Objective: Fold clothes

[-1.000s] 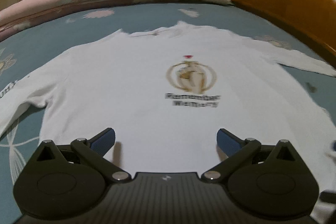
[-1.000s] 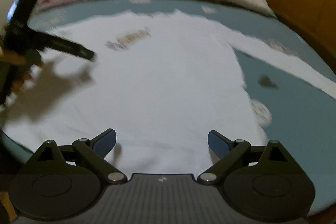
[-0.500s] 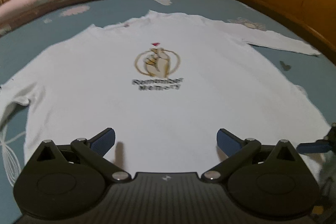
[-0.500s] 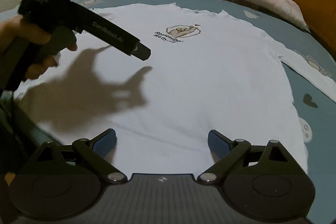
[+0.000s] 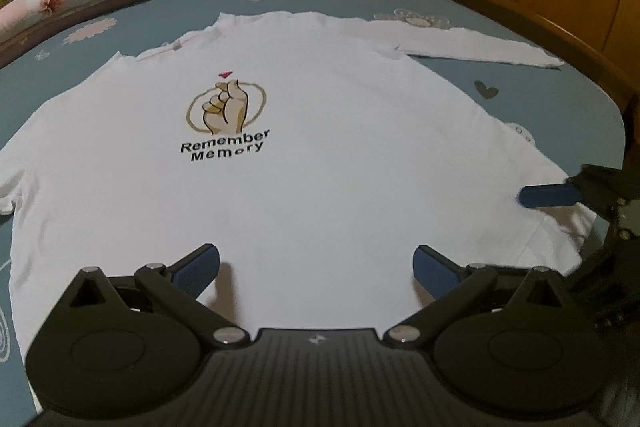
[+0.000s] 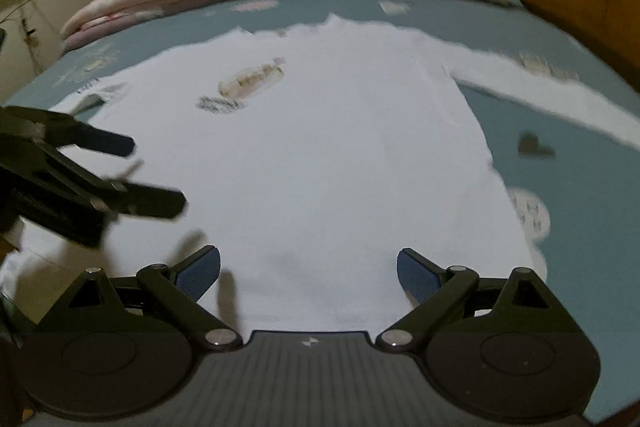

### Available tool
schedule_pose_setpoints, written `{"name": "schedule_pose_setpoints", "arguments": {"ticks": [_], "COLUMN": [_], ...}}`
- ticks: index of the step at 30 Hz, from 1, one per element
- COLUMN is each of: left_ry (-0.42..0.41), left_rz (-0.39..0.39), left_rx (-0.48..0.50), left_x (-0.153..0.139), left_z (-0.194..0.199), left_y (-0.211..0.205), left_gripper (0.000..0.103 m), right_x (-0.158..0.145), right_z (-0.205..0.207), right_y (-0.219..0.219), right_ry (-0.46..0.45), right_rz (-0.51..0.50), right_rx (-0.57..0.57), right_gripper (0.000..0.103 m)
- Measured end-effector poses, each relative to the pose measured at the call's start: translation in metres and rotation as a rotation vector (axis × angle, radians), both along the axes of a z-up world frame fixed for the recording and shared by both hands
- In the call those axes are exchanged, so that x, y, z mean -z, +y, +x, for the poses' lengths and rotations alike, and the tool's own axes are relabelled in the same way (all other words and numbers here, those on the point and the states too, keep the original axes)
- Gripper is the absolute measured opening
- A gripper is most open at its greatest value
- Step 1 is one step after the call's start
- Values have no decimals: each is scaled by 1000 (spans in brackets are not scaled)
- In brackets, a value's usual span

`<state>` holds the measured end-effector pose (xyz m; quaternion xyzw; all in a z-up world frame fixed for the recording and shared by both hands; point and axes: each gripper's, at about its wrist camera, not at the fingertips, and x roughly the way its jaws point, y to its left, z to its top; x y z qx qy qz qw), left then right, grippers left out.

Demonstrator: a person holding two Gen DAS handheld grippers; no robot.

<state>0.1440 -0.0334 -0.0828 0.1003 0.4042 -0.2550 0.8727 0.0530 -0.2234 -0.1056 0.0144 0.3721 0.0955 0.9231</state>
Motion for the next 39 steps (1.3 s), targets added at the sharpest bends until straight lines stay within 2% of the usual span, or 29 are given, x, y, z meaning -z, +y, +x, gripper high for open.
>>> {"name": "schedule_pose_setpoints", "arguments": {"ticks": [4, 15, 22, 25, 27, 30, 36, 39], "left_ry": [15, 11, 13, 17, 16, 14, 14, 14], "left_rz": [17, 39, 35, 30, 33, 36, 38, 39], "left_rx": [-5, 0, 7, 7, 9, 9, 14, 16], "left_x": [5, 12, 15, 15, 15, 15, 15, 15], "left_z": [2, 3, 4, 5, 5, 5, 5, 5], "left_y": [0, -3, 0, 1, 0, 0, -1, -1], "left_gripper": [102, 102, 102, 102, 102, 102, 102, 102], "right_x": [8, 11, 6, -5, -15, -23, -3, 1], "right_z": [-10, -12, -13, -15, -11, 12, 63, 66], "right_y": [-3, -3, -4, -14, -25, -35, -44, -50], "right_ry": [-10, -34, 0, 9, -37, -53, 27, 10], "right_rz": [-39, -54, -86, -50, -11, 64, 173, 189], "right_rx": [-10, 4, -12, 47, 74, 84, 76, 76], "right_gripper": [103, 103, 103, 103, 103, 103, 103, 103]}}
